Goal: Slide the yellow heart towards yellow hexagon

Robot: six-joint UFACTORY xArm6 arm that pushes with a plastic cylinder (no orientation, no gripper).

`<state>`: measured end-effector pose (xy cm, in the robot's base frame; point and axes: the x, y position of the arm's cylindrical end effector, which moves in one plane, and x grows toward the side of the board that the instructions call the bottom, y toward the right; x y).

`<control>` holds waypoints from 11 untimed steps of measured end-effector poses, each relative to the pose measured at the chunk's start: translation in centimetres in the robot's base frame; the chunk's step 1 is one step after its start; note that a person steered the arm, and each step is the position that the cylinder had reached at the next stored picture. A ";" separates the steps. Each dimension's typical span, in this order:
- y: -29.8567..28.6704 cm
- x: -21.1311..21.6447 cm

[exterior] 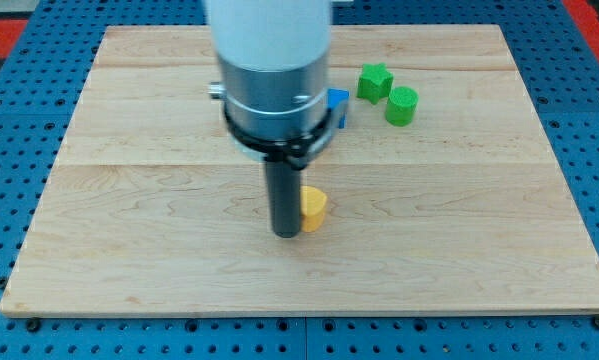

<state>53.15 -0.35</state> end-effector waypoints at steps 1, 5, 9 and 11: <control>4.1 0.0; 3.2 2.0; 6.3 -4.5; 9.5 -0.5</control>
<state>52.64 9.14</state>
